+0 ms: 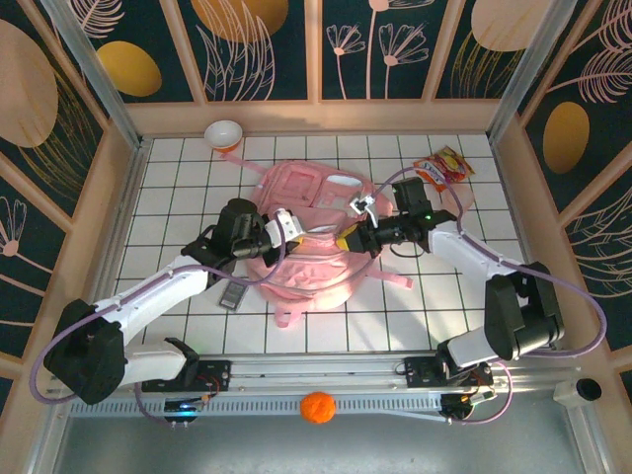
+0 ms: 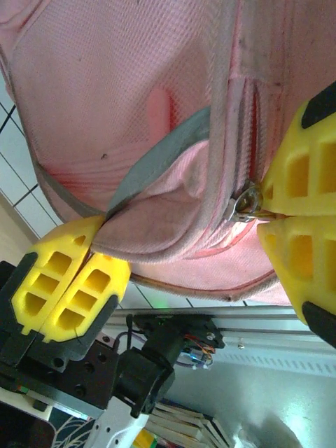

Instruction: Pack the student bag

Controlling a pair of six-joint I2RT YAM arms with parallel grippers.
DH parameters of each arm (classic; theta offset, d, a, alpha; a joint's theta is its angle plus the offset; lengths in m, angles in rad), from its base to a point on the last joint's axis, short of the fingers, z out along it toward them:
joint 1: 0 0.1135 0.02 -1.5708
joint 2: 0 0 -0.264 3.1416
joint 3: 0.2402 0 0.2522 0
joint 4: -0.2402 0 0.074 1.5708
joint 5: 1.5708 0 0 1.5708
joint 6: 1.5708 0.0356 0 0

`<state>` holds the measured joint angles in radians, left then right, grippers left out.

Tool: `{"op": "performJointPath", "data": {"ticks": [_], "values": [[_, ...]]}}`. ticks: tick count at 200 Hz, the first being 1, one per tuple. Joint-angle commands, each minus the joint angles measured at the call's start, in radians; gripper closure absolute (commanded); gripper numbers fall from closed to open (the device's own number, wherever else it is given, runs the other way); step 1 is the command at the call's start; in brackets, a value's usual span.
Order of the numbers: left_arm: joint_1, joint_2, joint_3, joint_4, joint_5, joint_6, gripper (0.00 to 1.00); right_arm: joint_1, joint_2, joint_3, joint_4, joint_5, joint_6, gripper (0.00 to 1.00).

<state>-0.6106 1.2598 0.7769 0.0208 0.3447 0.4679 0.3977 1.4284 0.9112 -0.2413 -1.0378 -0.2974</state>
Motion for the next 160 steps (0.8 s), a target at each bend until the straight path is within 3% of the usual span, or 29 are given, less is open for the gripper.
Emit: {"op": "performJointPath", "data": {"ticks": [1, 34, 64, 94, 137, 160], "values": [[-0.043, 0.019, 0.089, 0.098, -0.142, -0.118, 1.00, 0.069, -0.080, -0.006, 0.082, 0.050, 0.140, 1.00], [-0.141, 0.054, 0.108, 0.167, -0.260, -0.275, 1.00, 0.144, -0.149, -0.054, 0.196, 0.167, 0.341, 1.00], [-0.203, 0.078, 0.129, 0.226, -0.334, -0.439, 1.00, 0.197, -0.208, -0.098, 0.200, 0.257, 0.423, 1.00], [-0.238, 0.111, 0.152, 0.269, -0.276, -0.551, 1.00, 0.200, -0.252, -0.139, 0.220, 0.312, 0.550, 1.00], [-0.239, 0.052, 0.150, 0.194, -0.306, -0.671, 0.60, 0.219, -0.248, -0.129, 0.160, 0.398, 0.833, 1.00], [-0.238, -0.004, 0.119, 0.145, -0.312, -0.810, 0.53, 0.298, -0.245, -0.095, 0.094, 0.485, 0.959, 1.00]]}}
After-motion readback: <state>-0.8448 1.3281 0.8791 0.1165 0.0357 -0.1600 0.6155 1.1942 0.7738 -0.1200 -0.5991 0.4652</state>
